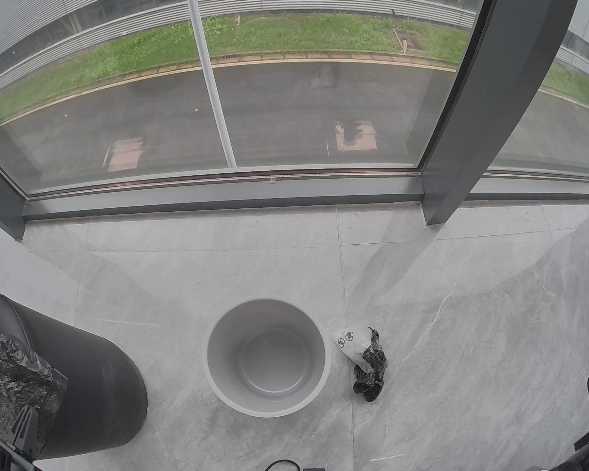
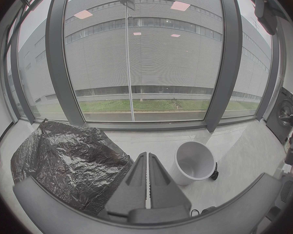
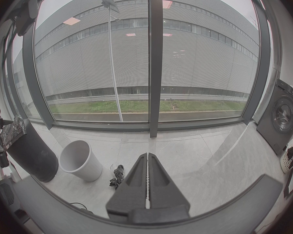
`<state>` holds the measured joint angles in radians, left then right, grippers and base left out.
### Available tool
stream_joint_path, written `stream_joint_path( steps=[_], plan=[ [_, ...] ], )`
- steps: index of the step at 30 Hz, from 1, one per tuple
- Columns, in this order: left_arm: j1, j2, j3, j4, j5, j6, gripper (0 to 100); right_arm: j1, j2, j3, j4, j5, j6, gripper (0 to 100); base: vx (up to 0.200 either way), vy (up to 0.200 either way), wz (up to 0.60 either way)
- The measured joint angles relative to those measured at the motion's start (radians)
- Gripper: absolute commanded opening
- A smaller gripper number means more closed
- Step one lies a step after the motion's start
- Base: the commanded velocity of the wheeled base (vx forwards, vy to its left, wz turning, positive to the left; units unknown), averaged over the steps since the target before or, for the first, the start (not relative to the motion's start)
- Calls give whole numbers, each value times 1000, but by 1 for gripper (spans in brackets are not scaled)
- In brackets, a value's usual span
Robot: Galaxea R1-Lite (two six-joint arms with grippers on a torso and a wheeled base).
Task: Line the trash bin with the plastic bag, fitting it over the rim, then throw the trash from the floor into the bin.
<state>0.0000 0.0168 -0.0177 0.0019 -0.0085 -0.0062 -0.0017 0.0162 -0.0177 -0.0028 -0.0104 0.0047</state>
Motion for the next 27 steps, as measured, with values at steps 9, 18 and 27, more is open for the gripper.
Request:
stream_joint_path(
  steps=[9,18,27],
  plan=[
    [0,0,0,-1,-7,9,0,0,0,0,1,0,-5,0,0,0,0],
    [-3,2,-24,4,-9,13,0,0,0,0,1,1,-5,0,0,0,0],
    [-41,53,-292,142,-18,47,0,0,0,0,1,1,-4,0,0,0,0]
  ],
)
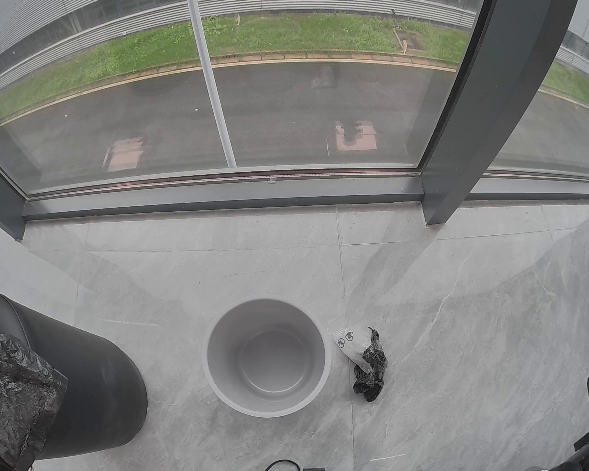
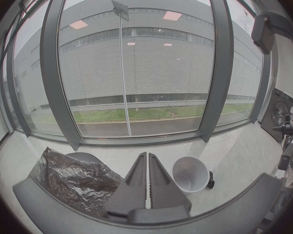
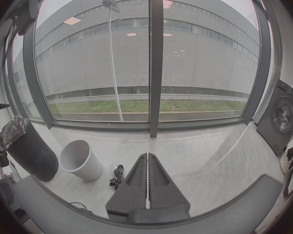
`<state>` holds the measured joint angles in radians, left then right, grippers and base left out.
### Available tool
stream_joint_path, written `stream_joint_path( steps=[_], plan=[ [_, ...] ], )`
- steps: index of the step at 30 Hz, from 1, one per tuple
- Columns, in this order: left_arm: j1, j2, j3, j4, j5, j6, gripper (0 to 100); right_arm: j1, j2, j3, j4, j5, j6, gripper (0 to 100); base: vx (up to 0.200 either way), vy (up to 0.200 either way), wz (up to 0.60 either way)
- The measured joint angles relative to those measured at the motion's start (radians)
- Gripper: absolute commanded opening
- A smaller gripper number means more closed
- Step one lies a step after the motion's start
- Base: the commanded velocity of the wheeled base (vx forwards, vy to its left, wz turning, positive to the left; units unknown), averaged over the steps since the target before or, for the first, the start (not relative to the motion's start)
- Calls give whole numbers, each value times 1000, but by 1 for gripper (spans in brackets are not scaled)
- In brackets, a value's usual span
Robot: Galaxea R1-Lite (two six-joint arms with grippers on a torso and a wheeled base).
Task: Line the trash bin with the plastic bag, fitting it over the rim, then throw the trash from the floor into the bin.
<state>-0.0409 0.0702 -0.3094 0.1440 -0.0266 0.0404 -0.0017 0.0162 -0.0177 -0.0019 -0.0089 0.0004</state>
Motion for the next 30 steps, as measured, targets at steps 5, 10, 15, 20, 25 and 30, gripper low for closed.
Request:
stream_joint_path(
  steps=[5,10,15,20,25,30],
  plan=[
    [-15,15,-34,58,1,80,0,0,0,0,0,1,-10,0,0,0,0],
    [-23,45,-2,99,25,282,0,0,0,0,1,5,-21,0,0,0,0],
    [-28,147,1,123,39,385,0,0,0,0,3,7,-25,0,0,0,0],
    [-34,296,-38,130,46,468,0,0,10,0,4,7,-28,0,0,0,0],
    [-36,446,-95,132,47,571,0,1,32,0,4,9,-30,0,0,0,0],
    [-38,532,-111,134,48,637,0,3,54,-5,7,16,-4,0,0,0,0]
  ],
)
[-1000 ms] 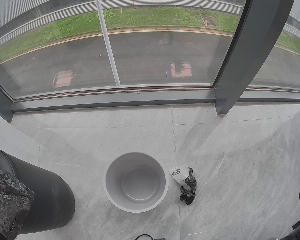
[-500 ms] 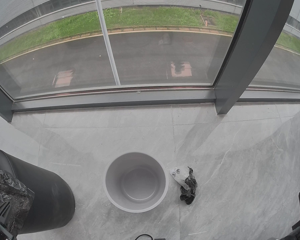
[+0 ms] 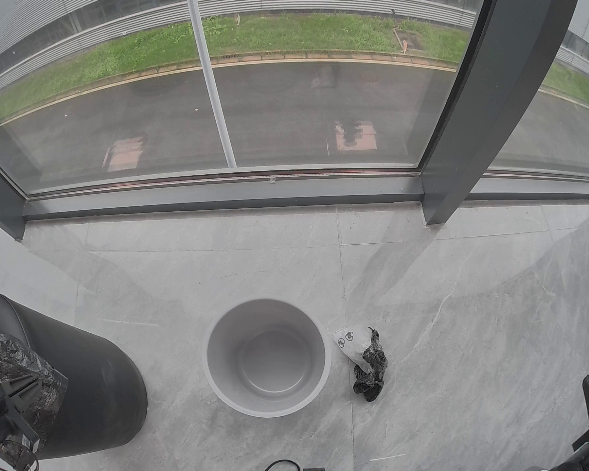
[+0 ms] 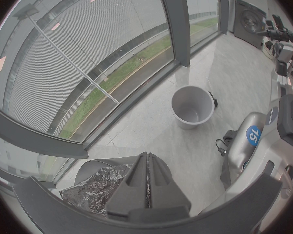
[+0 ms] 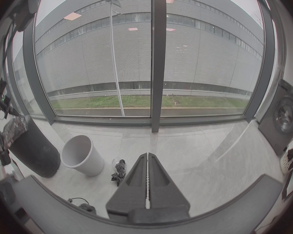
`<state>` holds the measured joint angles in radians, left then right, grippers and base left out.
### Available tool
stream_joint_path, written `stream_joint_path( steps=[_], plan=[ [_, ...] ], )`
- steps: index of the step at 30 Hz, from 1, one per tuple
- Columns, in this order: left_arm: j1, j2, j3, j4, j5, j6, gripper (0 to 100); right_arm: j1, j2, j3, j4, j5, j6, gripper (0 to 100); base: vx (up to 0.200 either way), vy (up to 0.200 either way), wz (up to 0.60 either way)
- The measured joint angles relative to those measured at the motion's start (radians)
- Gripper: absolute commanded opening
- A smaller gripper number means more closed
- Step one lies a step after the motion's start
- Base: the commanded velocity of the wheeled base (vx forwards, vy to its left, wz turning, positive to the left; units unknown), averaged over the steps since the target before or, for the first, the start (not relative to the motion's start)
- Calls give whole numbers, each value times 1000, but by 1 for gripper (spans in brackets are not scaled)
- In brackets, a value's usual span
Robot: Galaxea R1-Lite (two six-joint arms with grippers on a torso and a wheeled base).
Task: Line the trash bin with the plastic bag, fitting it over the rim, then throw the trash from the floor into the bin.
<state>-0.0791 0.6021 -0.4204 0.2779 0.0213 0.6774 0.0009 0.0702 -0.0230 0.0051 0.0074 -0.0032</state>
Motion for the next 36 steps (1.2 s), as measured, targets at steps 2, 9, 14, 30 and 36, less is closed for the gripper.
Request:
stream_joint_path(
  steps=[2,9,14,30,36],
  plan=[
    [0,20,1,0,0,20,0,4,18,-30,3,5,37,0,0,0,0],
    [-1,81,14,-16,14,92,0,35,203,-248,-32,29,141,0,0,0,0],
    [-1,126,32,-57,36,125,0,71,416,-350,-185,39,178,0,0,0,0],
    [-48,225,205,-227,181,181,0,185,1152,-544,-720,59,323,0,0,0,0],
    [-69,182,267,-247,298,195,0,209,1267,-567,-755,61,341,0,0,0,0]
  ],
)
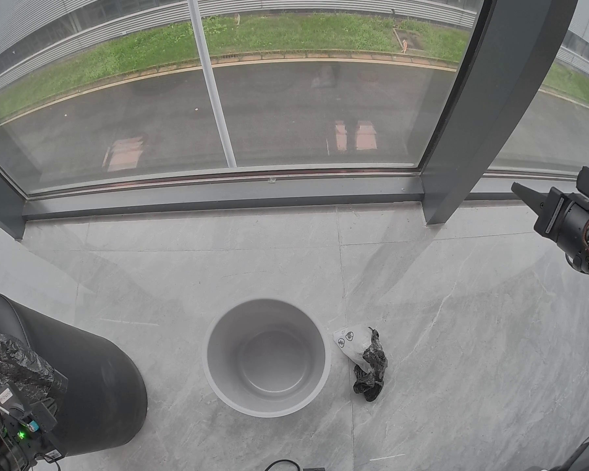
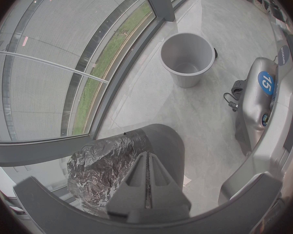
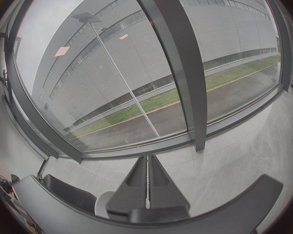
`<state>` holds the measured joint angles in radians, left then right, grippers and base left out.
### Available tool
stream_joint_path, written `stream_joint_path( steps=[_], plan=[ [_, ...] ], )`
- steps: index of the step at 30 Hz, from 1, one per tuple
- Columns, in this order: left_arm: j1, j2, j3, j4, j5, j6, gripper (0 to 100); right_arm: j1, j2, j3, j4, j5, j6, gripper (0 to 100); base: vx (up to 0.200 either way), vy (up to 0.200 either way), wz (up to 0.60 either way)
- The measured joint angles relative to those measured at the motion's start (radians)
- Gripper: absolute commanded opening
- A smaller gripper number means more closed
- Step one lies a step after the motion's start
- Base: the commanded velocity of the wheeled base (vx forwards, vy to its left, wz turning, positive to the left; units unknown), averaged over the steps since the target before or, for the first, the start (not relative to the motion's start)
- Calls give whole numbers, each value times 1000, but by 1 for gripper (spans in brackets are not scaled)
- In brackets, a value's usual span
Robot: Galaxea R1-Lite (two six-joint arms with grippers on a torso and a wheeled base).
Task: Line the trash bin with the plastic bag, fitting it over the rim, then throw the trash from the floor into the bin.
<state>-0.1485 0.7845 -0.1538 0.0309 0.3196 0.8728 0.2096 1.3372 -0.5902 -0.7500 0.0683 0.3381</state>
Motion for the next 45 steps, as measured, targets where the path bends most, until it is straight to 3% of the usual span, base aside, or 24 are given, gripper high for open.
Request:
stream_joint_path(
  steps=[8,9,24,36,40,45],
  plan=[
    [-12,-65,13,-2,-3,4,0,18,41,-1,-3,0,2,0,0,0,0],
    [-14,-70,13,-1,-3,4,100,19,43,-1,-3,0,2,0,0,0,0],
    [-27,-86,10,6,19,57,100,23,50,5,-3,2,3,0,0,0,0],
    [-14,29,11,-103,226,53,100,22,68,6,-4,1,4,0,0,0,0],
    [-17,56,14,-106,229,24,100,21,76,6,-4,0,4,0,0,0,0],
    [-35,113,11,-107,226,-92,100,22,83,6,-5,1,5,0,0,0,0]
  ],
)
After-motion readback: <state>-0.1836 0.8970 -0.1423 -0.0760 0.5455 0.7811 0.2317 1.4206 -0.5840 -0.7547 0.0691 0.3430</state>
